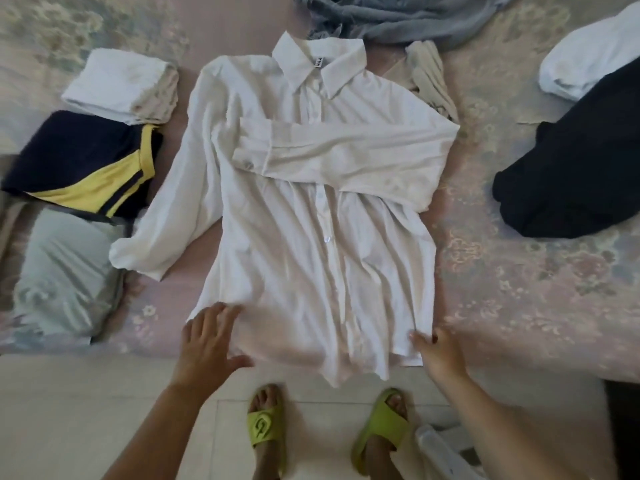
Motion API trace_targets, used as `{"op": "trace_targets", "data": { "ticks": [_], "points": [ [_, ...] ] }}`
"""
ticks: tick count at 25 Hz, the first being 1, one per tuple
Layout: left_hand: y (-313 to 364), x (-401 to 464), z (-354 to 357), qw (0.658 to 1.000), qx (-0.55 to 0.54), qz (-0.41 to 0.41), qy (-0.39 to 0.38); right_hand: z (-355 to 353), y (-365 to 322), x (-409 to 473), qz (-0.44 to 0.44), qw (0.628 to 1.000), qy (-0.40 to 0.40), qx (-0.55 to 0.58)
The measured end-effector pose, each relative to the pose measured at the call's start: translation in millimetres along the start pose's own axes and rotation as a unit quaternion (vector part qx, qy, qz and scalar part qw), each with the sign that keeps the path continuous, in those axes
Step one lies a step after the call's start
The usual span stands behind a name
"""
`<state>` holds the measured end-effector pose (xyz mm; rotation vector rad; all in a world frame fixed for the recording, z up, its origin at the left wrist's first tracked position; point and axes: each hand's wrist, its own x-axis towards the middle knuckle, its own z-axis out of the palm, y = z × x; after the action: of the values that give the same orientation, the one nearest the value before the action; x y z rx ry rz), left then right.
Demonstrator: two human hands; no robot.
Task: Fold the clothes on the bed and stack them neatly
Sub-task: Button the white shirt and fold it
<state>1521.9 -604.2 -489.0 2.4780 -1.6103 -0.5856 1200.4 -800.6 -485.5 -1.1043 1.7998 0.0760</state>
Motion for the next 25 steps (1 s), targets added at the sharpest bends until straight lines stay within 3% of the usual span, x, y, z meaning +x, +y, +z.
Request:
{"op": "trace_targets", "data": {
  "ticks": [2, 4, 6, 8, 11, 13, 15, 17, 20, 22, 25],
  "points": [
    [-22.0, -7.6, 0.7, 0.997, 0.043, 0.055, -0.031, 3.4, 7.0, -8.9, 0.01, 1.0, 0.003, 0.002],
    [-28.4, 0.6, -3.3, 0.992, 0.044, 0.111, 0.043, 2.8, 9.9, -14.0, -0.003, 0.999, 0.045, 0.024],
    [-27.8, 12.6, -11.4, 0.986, 0.032, 0.141, 0.084, -0.4, 11.1, -16.8, 0.013, 0.991, 0.079, 0.107],
    [-28.8, 15.4, -15.5, 0.988, -0.005, 0.136, 0.073, -2.2, 11.6, -19.7, 0.056, 0.975, 0.071, 0.204],
    [-38.4, 10.2, -21.4, 0.992, -0.116, -0.001, 0.059, 5.3, 13.3, -27.4, 0.076, 0.955, 0.07, 0.277],
    [-47.2, 4.2, -20.9, 0.964, -0.2, -0.164, 0.071, 7.8, 13.7, -31.1, 0.065, 0.939, 0.07, 0.331],
    [-51.3, -4.4, -21.0, 0.923, -0.259, -0.259, 0.121, 8.6, 12.2, -33.1, 0.063, 0.913, 0.029, 0.402],
    [-50.5, -12.1, -20.9, 0.88, -0.327, -0.305, 0.163, 11.9, 13.2, -35.5, 0.064, 0.908, -0.023, 0.414],
    [-47.1, -13.0, -20.2, 0.82, -0.421, -0.343, 0.18, 12.9, 22.7, -35.4, 0.029, 0.956, -0.027, 0.29],
    [-44.9, -10.0, -18.6, 0.825, -0.42, -0.34, 0.168, 9.3, 28.1, -34.5, -0.01, 0.976, -0.015, 0.218],
    [-43.1, 1.6, -11.2, 0.862, -0.348, -0.342, 0.134, 4.7, 36.9, -25.7, -0.039, 0.982, 0.027, 0.181]
  ]
}}
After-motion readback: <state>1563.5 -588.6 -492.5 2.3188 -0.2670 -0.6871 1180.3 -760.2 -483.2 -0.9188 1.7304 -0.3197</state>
